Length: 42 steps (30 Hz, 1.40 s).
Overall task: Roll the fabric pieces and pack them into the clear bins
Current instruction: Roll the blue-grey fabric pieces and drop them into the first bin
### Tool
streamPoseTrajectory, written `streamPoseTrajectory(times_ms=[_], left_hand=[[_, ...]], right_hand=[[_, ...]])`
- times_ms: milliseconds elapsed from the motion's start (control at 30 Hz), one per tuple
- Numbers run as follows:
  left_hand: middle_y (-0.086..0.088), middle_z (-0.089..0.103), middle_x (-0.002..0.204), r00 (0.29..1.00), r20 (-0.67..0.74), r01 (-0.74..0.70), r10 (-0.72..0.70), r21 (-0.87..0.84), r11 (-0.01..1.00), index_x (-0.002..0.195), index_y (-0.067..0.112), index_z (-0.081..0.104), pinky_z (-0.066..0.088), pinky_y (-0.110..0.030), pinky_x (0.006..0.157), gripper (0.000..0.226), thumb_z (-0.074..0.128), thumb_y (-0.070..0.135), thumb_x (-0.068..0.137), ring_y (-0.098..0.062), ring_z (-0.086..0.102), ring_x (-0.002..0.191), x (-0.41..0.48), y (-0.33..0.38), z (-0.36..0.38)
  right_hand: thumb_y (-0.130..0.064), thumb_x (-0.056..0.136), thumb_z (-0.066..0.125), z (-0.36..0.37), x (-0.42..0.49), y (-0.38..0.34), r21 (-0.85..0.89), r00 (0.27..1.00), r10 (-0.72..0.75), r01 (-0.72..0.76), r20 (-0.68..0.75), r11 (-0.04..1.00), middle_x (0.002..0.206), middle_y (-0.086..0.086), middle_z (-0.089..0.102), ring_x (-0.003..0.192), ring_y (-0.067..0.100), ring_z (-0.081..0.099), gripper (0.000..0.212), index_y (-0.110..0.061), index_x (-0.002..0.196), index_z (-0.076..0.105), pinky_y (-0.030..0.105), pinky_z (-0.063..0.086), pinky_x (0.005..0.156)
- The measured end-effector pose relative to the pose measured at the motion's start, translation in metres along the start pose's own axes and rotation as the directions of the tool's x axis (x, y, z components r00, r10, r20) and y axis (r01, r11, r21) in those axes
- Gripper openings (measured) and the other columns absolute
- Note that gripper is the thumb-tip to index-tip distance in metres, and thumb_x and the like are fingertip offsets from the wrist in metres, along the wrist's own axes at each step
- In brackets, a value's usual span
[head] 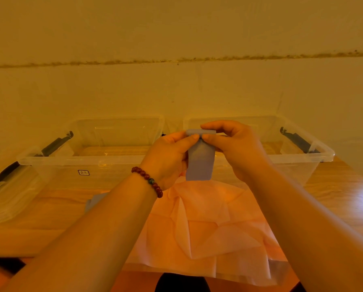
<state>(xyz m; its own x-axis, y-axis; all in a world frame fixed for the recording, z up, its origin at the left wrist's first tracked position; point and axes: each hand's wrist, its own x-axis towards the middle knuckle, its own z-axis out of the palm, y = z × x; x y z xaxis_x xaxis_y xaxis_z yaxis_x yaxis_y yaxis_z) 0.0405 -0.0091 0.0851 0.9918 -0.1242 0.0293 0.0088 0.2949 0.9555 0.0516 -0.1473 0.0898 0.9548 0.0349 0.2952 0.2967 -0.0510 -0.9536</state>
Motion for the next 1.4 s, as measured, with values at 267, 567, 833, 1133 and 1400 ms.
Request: streamPoseTrajectory(times_ms=[267, 567, 833, 1133, 1400], left_hand=[[-0.008, 0.062, 0.078, 0.998, -0.063, 0.036, -0.029, 0.109, 0.993, 0.089, 0.007, 0.064, 0.046, -0.028, 0.063, 0.013, 0.052, 0.008, 0.096, -0.014, 0.058, 0.064, 0.0007, -0.0075, 0.001], [-0.008, 0.066, 0.083, 0.999, -0.022, 0.037, -0.036, 0.063, 0.997, 0.085, 0.012, 0.065, 0.048, -0.02, 0.045, 0.015, 0.053, 0.006, 0.094, -0.018, 0.062, 0.073, -0.0038, -0.0009, -0.0004], [-0.007, 0.065, 0.077, 0.998, -0.067, 0.01, -0.004, 0.082, 0.997, 0.093, 0.009, 0.067, 0.051, -0.025, 0.055, 0.015, 0.059, 0.021, 0.092, -0.011, 0.063, 0.062, 0.0007, -0.0026, -0.0004], [-0.007, 0.07, 0.089, 1.0, 0.012, 0.002, -0.003, 0.062, 0.998, 0.094, 0.015, 0.067, 0.057, -0.025, 0.061, 0.016, 0.052, 0.01, 0.095, -0.014, 0.069, 0.077, 0.0002, -0.0008, -0.0031], [0.005, 0.065, 0.059, 1.0, 0.024, 0.007, -0.01, 0.114, 0.993, 0.101, 0.005, 0.063, 0.05, -0.025, 0.054, 0.015, 0.049, 0.008, 0.096, -0.003, 0.059, 0.051, 0.0, -0.0026, -0.0039]], right_hand=[[0.002, 0.085, 0.067, 0.0028, -0.0021, -0.0045, 0.001, 0.999, -0.032, 0.032, -0.019, 0.999, 0.089, -0.014, 0.066, 0.079, 0.005, 0.062, 0.031, -0.029, 0.078, 0.067, 0.032, 0.056, 0.078], [-0.003, 0.084, 0.07, 0.0045, -0.0017, -0.0022, 0.079, 0.998, -0.053, 0.056, -0.041, 0.995, 0.082, -0.006, 0.07, 0.082, 0.009, 0.066, 0.022, -0.021, 0.072, 0.071, 0.032, 0.054, 0.081], [0.0, 0.084, 0.069, 0.0029, -0.0016, 0.0018, 0.018, 0.995, -0.104, 0.104, -0.003, 0.994, 0.084, -0.005, 0.064, 0.077, 0.006, 0.06, 0.024, -0.022, 0.081, 0.061, 0.026, 0.051, 0.071], [-0.012, 0.091, 0.065, 0.0004, 0.0003, 0.0011, 0.041, 0.999, 0.032, -0.033, 0.033, 0.999, 0.081, 0.003, 0.065, 0.067, 0.002, 0.061, 0.004, -0.011, 0.089, 0.068, 0.017, 0.052, 0.062], [-0.007, 0.085, 0.07, -0.0005, 0.0005, 0.0028, -0.006, 0.999, -0.044, 0.044, -0.031, 0.999, 0.087, 0.0, 0.062, 0.075, 0.01, 0.062, 0.018, -0.024, 0.082, 0.067, 0.025, 0.055, 0.069]])
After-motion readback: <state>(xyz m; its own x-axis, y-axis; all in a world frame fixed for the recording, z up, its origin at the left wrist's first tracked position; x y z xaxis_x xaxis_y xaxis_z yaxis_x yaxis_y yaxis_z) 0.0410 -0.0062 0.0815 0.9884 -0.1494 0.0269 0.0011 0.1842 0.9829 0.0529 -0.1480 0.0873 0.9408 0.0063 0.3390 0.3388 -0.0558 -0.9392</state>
